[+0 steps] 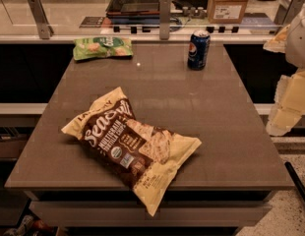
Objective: Move brown chip bag near green rice chip bag
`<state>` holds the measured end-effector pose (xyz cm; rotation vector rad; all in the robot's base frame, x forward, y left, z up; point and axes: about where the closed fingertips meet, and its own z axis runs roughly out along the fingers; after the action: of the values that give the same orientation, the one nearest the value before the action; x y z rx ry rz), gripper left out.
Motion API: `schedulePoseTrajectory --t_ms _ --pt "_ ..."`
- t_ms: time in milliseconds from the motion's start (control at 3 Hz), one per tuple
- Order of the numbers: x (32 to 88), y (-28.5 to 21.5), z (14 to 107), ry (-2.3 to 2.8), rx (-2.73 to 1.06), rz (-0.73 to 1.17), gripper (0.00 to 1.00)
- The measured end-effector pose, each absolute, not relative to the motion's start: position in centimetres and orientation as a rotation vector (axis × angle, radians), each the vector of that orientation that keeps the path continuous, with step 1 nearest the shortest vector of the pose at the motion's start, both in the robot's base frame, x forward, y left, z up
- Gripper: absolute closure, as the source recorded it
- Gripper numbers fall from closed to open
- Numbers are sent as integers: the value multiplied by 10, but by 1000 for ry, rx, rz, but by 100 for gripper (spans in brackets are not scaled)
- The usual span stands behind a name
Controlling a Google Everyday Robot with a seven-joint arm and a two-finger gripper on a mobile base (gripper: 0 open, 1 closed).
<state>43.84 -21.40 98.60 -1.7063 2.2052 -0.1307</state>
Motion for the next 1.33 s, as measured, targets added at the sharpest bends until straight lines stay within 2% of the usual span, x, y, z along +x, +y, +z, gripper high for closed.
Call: schedulePoseTrajectory --t_ms 667,1333 --pt "437 -206 987 2190 -1683 -125 0" --pt "456 -170 962 2216 -1558 45 0"
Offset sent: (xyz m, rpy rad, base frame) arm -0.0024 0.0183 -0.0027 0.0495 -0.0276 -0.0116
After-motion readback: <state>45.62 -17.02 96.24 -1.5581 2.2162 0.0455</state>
